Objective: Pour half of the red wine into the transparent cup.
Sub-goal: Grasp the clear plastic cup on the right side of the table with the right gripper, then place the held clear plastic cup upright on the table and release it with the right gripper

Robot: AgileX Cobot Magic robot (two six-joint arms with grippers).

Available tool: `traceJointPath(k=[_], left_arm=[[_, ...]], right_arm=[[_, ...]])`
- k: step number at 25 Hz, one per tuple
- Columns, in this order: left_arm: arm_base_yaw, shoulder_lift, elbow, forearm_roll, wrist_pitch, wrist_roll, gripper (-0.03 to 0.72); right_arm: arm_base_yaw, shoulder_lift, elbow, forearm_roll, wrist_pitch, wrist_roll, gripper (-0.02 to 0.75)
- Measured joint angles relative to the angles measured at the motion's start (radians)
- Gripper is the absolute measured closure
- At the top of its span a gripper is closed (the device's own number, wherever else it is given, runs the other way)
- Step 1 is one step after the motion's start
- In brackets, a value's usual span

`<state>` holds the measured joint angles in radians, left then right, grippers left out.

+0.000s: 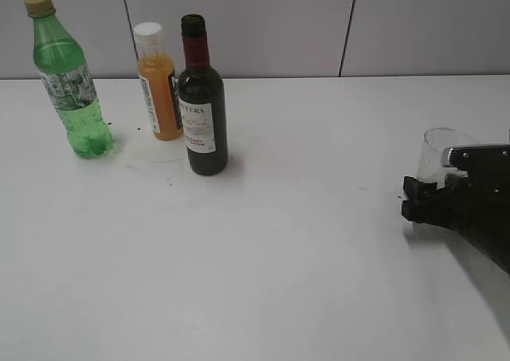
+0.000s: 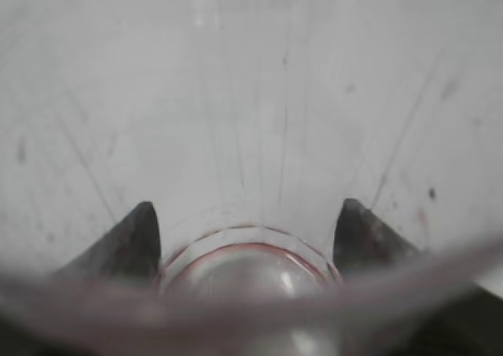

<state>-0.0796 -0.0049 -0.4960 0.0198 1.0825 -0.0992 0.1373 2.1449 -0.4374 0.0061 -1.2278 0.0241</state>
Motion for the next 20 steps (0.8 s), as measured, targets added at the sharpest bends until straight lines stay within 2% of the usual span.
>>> traceJointPath(k=[3, 7, 11, 14, 17, 20], left_arm=[[0.0, 0.0, 0.0, 0.0, 0.0, 0.0, 0.449], [0.0, 0.0, 0.0, 0.0, 0.0, 0.0, 0.45], [0.0, 0.0, 0.0, 0.0, 0.0, 0.0, 0.451], [0.0, 0.0, 0.0, 0.0, 0.0, 0.0, 0.451], [0.0, 0.0, 0.0, 0.0, 0.0, 0.0, 0.451], [0.0, 0.0, 0.0, 0.0, 0.0, 0.0, 0.451]], right_arm=[[0.0, -0.038, -0.005, -0.123, 0.005, 0.0, 0.227], [0.0, -0.047, -0.057, -0.379, 0.006, 0.0, 0.228], [0.0, -0.047, -0.161, -0.7, 0.008, 0.006, 0.228], [0.009, -0.047, -0.275, -0.942, 0.025, 0.106, 0.228], [0.043, -0.045, -0.381, -1.103, 0.067, 0.202, 0.228], [0.094, -0.013, -0.459, -1.187, 0.068, 0.229, 0.228]])
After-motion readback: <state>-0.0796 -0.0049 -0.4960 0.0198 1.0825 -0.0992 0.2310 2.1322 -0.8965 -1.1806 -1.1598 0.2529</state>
